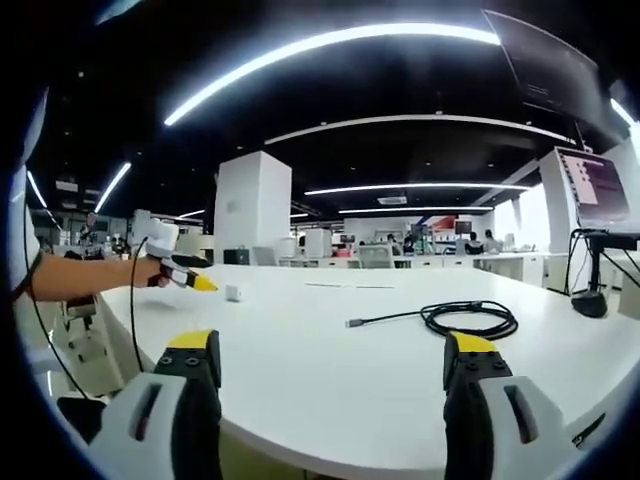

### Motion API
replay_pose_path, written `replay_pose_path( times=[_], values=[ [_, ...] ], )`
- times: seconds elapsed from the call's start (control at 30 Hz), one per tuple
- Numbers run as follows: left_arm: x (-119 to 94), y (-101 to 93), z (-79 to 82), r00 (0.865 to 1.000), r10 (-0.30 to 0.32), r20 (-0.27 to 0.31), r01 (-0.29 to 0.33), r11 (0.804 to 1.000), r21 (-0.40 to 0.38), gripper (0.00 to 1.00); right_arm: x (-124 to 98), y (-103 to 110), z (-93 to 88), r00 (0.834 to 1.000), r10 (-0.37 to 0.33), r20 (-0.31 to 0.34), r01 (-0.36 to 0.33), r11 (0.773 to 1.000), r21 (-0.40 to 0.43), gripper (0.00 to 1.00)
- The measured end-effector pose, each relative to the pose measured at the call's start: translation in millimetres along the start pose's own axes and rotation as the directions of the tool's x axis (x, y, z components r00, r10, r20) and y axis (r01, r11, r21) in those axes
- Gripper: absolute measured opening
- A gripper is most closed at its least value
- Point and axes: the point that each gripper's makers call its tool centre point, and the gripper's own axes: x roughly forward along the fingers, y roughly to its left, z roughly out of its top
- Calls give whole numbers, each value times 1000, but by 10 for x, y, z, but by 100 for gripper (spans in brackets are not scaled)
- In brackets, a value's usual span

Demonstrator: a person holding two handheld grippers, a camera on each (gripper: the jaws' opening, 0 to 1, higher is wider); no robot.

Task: Plug the desk Type‑C cable into the charger adapter.

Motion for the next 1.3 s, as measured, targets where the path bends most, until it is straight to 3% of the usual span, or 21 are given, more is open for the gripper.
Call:
replay_pose_path(
  times=[0.37, 0.6, 0.7, 0.97, 1.07, 1.3],
  values=[
    [115, 53, -18, 999, -36, -20, 36, 999, 18, 99, -19, -72, 49, 1000, -18, 10, 18, 1000, -9, 94],
    [142, -40, -96, 994, -94, -57, 98, 993, 65, 89, -26, -83, 55, 1000, -23, 7, 23, 1000, -12, 94],
    [173, 12, -133, 992, -99, -76, 105, 992, 73, 87, -26, -86, 63, 1000, -23, 9, 23, 1000, -13, 94],
    [206, 40, -164, 984, -139, -115, 149, 985, 81, 79, -26, -88, 59, 1000, -25, 8, 25, 1000, -12, 94],
    [242, 30, -172, 976, -178, -130, 188, 979, 77, 71, -26, -100, 41, 1000, -27, 2, 27, 1000, -14, 93],
    [304, -12, -169, 961, -219, -170, 241, 963, 121, 68, -35, -119, 65, 999, -30, 10, 30, 999, -22, 93]
  ],
)
